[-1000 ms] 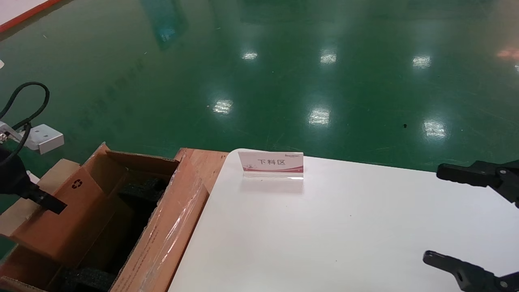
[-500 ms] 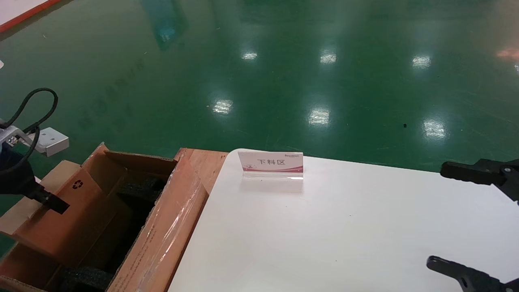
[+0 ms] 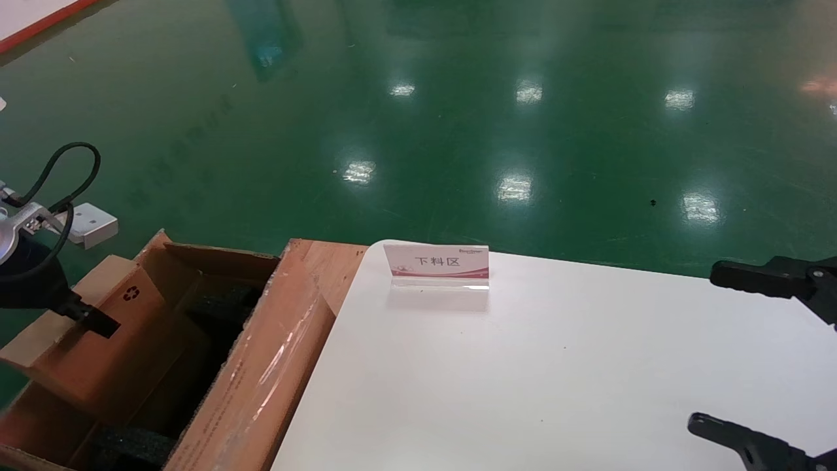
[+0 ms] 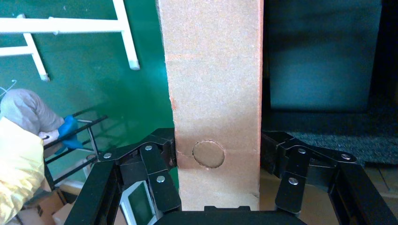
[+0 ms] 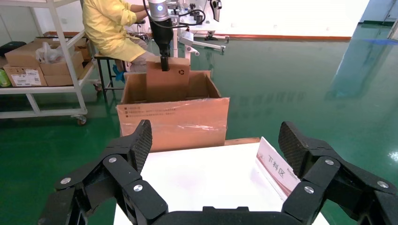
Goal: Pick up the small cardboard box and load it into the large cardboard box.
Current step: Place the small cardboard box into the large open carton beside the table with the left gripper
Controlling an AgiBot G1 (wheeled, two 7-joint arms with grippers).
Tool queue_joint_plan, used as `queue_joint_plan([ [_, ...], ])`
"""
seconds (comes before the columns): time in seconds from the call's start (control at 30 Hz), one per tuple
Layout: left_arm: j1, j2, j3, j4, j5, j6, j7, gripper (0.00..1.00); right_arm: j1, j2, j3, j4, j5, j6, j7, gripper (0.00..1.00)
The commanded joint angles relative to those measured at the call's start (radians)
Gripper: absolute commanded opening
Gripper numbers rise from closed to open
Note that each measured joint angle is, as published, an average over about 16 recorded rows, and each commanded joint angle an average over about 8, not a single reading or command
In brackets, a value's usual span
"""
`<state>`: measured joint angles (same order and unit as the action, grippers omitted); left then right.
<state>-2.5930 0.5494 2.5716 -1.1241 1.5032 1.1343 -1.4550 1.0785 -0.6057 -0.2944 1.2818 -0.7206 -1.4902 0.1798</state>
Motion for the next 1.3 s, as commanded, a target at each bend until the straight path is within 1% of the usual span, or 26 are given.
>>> queue_joint_plan([
  [0.03,0.003,0.004,-0.003,0.005,-0.002,-0.007,0.001,0.00,0.000,0.000,0.000,0.000,0.000,0.000,0.000,1.00],
  [0.37,0.031,0.012,-0.013,0.027,-0.014,-0.040,0.001,0.00,0.000,0.000,-0.001,0.000,0.000,0.000,0.000,1.00],
  [0.77,0.069,0.001,-0.001,0.021,-0.010,-0.056,-0.004,0.00,0.000,0.001,-0.001,0.000,0.001,0.001,-0.001,1.00],
  [0.8,0.071,0.001,0.000,0.021,-0.009,-0.056,-0.005,0.01,0.000,0.001,-0.001,0.000,0.001,0.001,-0.001,1.00],
  [0.83,0.074,0.001,0.001,0.020,-0.009,-0.057,-0.005,0.06,0.000,0.001,-0.002,0.000,0.001,0.001,-0.001,1.00],
  [0.87,0.077,0.002,0.002,0.020,-0.009,-0.057,-0.006,0.12,0.000,0.001,-0.002,0.000,0.001,0.001,-0.001,1.00],
  [1.03,0.086,0.004,0.004,0.020,-0.011,-0.057,-0.007,0.75,0.000,0.001,-0.002,0.000,0.001,0.001,-0.001,1.00],
  [1.07,0.087,0.005,0.004,0.021,-0.011,-0.057,-0.007,0.86,0.000,0.001,-0.002,0.000,0.001,0.001,-0.001,1.00],
  [1.1,0.087,0.005,0.004,0.020,-0.011,-0.056,-0.007,0.94,0.000,0.001,-0.002,0.000,0.001,0.001,-0.001,1.00],
  [1.13,0.087,0.005,0.004,0.020,-0.011,-0.056,-0.007,1.00,0.000,0.001,-0.002,0.000,0.001,0.001,-0.001,1.00],
  [1.3,0.086,0.005,0.004,0.020,-0.009,-0.055,-0.007,1.00,0.000,0.001,-0.002,0.000,0.001,0.001,-0.001,1.00],
])
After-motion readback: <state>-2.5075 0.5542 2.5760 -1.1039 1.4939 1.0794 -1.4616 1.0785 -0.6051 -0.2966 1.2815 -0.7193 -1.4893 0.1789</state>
